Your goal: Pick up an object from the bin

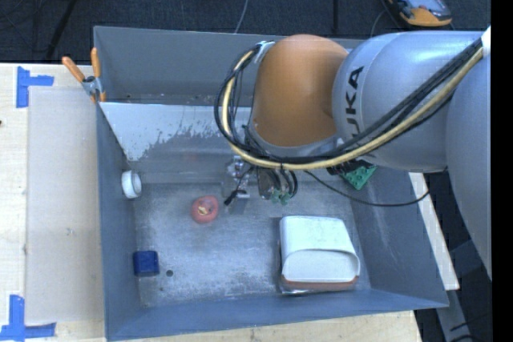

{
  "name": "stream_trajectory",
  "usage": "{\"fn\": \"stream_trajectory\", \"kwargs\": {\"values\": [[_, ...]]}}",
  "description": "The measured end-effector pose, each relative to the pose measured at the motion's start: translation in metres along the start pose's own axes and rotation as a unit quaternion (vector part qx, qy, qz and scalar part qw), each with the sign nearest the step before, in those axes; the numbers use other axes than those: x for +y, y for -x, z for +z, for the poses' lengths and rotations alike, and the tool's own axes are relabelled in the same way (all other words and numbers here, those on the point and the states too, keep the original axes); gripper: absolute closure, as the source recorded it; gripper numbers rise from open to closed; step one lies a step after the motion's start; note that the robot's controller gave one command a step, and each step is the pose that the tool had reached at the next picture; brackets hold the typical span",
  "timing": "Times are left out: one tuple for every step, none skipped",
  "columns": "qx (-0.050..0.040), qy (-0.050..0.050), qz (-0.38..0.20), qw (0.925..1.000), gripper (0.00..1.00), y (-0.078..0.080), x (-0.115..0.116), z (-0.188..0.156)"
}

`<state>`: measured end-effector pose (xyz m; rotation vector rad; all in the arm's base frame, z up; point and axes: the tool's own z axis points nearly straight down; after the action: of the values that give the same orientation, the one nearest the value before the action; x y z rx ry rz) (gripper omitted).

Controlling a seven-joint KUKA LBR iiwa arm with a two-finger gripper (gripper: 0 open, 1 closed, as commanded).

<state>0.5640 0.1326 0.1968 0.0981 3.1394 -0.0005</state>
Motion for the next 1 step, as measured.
{"fn": "stream_trajectory", "kwargs": {"values": [[0.0000,0.000,0.000,1.0000,0.00,0.0000,0.0001,0.0000]]}}
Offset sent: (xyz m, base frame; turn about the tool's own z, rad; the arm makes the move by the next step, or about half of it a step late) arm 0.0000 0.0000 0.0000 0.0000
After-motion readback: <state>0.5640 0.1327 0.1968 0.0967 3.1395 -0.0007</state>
